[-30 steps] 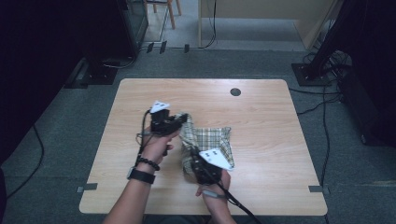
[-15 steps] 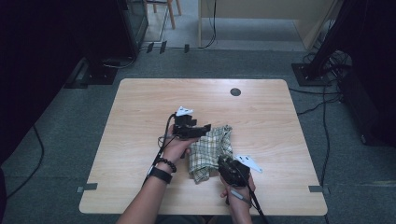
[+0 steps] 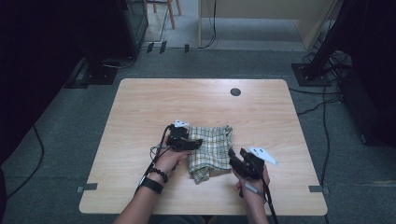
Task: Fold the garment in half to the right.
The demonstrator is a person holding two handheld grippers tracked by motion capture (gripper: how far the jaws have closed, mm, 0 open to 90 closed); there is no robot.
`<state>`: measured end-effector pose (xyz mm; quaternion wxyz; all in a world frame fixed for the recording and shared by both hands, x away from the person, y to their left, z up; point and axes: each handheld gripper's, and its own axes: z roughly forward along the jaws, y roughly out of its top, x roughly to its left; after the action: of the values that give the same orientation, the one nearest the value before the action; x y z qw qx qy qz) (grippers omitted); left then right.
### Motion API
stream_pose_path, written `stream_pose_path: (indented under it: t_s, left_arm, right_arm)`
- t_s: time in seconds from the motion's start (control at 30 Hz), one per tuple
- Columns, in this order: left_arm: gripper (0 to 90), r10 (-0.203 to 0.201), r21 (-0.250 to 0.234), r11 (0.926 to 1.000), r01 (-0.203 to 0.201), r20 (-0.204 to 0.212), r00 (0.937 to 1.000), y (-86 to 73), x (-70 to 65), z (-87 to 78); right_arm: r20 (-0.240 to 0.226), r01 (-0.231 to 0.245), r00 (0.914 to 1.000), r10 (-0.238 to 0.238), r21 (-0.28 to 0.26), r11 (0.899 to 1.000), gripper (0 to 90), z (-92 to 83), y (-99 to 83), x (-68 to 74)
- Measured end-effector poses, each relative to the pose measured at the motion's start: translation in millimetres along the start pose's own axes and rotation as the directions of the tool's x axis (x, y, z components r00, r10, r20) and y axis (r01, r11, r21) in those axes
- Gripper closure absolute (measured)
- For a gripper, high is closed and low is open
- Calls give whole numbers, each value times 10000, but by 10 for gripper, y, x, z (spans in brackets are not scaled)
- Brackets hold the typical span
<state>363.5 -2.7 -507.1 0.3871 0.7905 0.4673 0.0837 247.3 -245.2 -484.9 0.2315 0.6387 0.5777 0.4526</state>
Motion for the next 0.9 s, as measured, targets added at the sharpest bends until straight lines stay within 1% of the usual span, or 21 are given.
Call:
stream_pose_path:
  t_s: [0.07, 0.1, 0.17, 0.2, 0.27, 0.3, 0.33, 0.37, 0.4, 0.47, 0.5, 0.57, 0.6, 0.67, 0.7, 0.73, 0.77, 0.8, 0.83, 0.87, 0.9]
  left_arm:
    - [281, -3, -5, 10000, 3, -12, 10000, -3, -4, 2]
    - [281, 9, 2, 10000, -9, -7, 10000, -2, -5, 2]
    - [281, -18, -22, 10000, 18, 43, 10000, 4, -1, -5]
    - [282, -79, -86, 9999, 80, 120, 9999, 8, 3, -11]
    - [282, -132, -196, 9997, 135, 183, 9997, 20, 18, -30]
    - [282, -190, -290, 9994, 196, 212, 9996, 28, 26, -40]
    - [289, -249, -371, 9990, 257, 233, 9994, 33, 35, -50]
    - [302, -335, -436, 9984, 346, 268, 9991, 39, 45, -54]
    - [303, -379, -480, 9981, 393, 316, 9988, 45, 55, -55]
    - [303, -407, -494, 9979, 426, 382, 9984, 48, 70, -53]
    - [303, -412, -489, 9979, 432, 402, 9983, 47, 75, -49]
    - [303, -409, -431, 9982, 426, 407, 9983, 42, 85, -37]
    - [303, -414, -411, 9982, 430, 393, 9984, 39, 91, -31]
    - [303, -448, -406, 9981, 463, 367, 9983, 35, 100, -25]
    - [303, -456, -395, 9981, 470, 356, 9983, 33, 103, -22]
    - [303, -419, -376, 9984, 431, 316, 9986, 28, 104, -18]
    - [303, -419, -376, 9984, 431, 316, 9986, 28, 104, -18]
    - [303, -408, -350, 9985, 417, 271, 9988, 25, 101, -13]
    - [302, -358, -250, 9990, 363, 219, 9991, 18, 100, 1]
    - [299, -357, -232, 9991, 362, 199, 9992, 15, 97, 7]
    - [295, -350, -220, 9991, 353, 167, 9992, 15, 96, 5]
  right_arm:
    - [-30, 399, 9992, -399, 238, 9989, 475, 137, 175, 9]
    - [-102, 503, 9987, -499, 435, 9978, 467, 230, 245, 17]
    - [-183, 683, 9976, -667, 1084, 9918, 436, 458, 341, 31]
    - [-328, 740, 9970, -699, 1460, 9865, 425, 576, 364, 39]
    - [-462, 930, 9953, -848, 2255, 9698, 404, 777, 374, 72]
    - [-479, 1132, 9933, -1047, 2389, 9644, 410, 845, 366, 95]
    - [-433, 1393, 9902, -1328, 2423, 9601, 435, 903, 354, 109]
    - [-266, 1518, 9883, -1499, 2503, 9562, 490, 956, 344, 110]
    - [-102, 1502, 9883, -1523, 2448, 9579, 572, 988, 337, 102]
    - [-52, 1478, 9886, -1502, 2156, 9652, 691, 997, 344, 87]
    - [-102, 1553, 9876, -1564, 1995, 9675, 751, 980, 357, 88]
    - [-532, 1770, 9838, -1710, 1453, 9734, 799, 920, 393, 123]
    - [-770, 1957, 9792, -1877, 1144, 9740, 801, 886, 413, 155]
    - [-1191, 2377, 9660, -2293, 611, 9694, 798, 840, 456, 216]
    - [-1371, 2458, 9617, -2373, 485, 9681, 783, 836, 478, 230]
    - [-1465, 2417, 9618, -2314, 574, 9686, 757, 852, 498, 231]
    - [-1465, 2417, 9618, -2314, 574, 9686, 757, 852, 498, 231]
    - [-1527, 2096, 9698, -1903, 1219, 9702, 739, 999, 505, 146]
    - [-1313, 2030, 9742, -1837, 1532, 9671, 731, 1063, 485, 109]
    - [-975, 1997, 9780, -1842, 1850, 9622, 694, 1145, 448, 55]
    - [-971, 1947, 9792, -1781, 2024, 9598, 627, 1201, 411, 3]
